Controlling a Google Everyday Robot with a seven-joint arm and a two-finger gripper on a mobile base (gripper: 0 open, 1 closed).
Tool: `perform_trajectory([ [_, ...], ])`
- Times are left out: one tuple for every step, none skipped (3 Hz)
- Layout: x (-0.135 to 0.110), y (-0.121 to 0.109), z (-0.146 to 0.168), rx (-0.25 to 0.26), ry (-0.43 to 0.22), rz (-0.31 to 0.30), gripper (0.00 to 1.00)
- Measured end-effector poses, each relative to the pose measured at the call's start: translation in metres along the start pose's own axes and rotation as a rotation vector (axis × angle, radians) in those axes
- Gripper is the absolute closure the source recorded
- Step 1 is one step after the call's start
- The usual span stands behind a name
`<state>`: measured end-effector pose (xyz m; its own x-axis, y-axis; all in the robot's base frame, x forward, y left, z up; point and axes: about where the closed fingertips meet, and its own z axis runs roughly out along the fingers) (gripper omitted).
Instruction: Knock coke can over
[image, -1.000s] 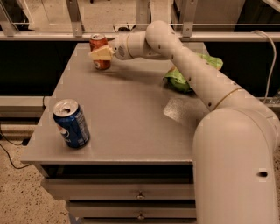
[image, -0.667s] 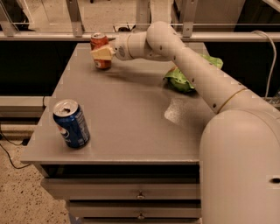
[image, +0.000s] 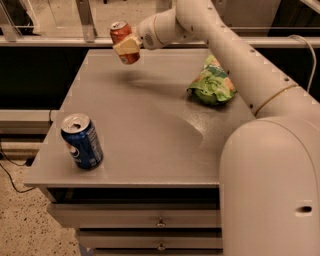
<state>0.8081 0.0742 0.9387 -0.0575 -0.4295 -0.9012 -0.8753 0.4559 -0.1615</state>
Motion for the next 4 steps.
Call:
perform_trajectory([
  [0.013,-0.005,-0.020,-0.028,0.156,-0.094,1.00],
  [0.042,0.008,-0.040,-0.101,0.326,-0.144,1.00],
  [0.074,0.036,-0.054,-0.235,0.514,-0.205,1.00],
  [0.086,0.050,-0.056,-0.309,0.598,-0.240,1.00],
])
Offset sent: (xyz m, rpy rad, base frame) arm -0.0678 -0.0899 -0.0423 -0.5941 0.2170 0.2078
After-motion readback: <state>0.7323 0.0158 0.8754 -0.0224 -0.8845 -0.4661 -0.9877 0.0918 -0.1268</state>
